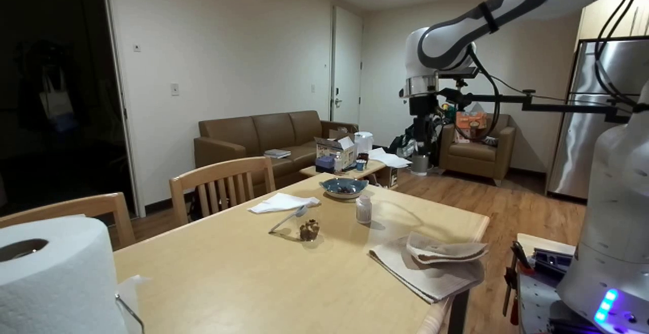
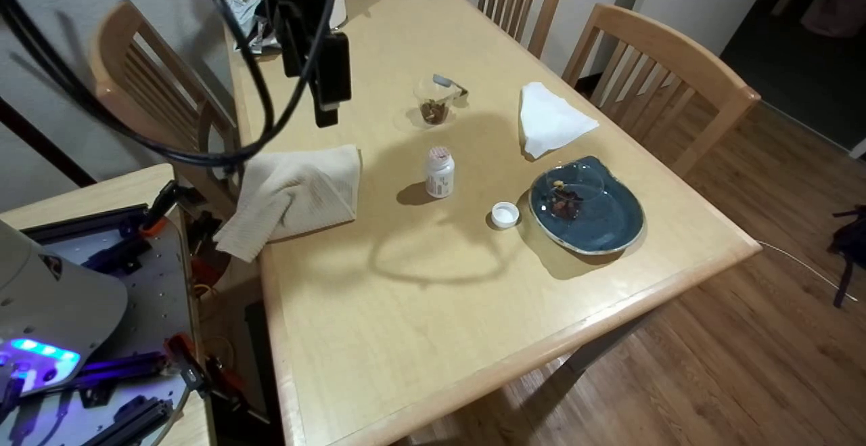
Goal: Place the grey measuring spoon inside the glass cup
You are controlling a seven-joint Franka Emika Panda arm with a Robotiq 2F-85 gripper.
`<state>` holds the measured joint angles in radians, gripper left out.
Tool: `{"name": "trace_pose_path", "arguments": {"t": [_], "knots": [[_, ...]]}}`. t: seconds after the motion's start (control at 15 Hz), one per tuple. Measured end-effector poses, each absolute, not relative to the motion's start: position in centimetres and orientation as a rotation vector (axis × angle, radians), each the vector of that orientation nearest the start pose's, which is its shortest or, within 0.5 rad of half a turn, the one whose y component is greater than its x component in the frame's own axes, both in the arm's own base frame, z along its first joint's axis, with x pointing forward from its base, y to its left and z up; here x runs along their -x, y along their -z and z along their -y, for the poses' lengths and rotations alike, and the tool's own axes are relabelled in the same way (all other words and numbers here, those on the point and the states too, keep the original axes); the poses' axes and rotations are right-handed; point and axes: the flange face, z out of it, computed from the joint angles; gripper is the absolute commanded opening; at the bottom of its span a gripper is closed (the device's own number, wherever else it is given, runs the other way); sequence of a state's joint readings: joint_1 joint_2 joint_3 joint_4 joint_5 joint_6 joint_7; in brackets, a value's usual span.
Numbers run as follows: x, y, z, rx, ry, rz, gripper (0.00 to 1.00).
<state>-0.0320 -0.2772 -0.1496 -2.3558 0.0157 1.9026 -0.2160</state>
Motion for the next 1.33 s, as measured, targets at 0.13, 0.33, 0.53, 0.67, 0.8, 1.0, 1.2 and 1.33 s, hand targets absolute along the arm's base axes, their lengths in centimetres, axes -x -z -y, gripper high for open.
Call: {"name": "trace_pose_path", "arguments": {"t": [0.13, 0.33, 0.53, 0.67, 0.8, 1.0, 1.2, 1.33], "knots": [[-44.7, -42.3, 5.3, 3.112, -0.319, 0.164, 1.0], [-47.3, -41.8, 2.7, 3.222, -0.423, 0.326, 1.0], [-49.9, -41.1, 1.2, 3.319, -0.559, 0.417, 1.0], [-51.2, -40.7, 0.6, 3.327, -0.642, 0.397, 1.0], [-51.8, -40.4, 0.6, 3.327, -0.662, 0.391, 1.0], [-52.0, -40.3, 0.6, 3.328, -0.653, 0.394, 1.0], [-53.3, -40.0, -0.7, 3.335, -0.476, 0.51, 1.0], [-54.8, -39.4, -2.0, 3.323, -0.317, 0.634, 1.0]]}}
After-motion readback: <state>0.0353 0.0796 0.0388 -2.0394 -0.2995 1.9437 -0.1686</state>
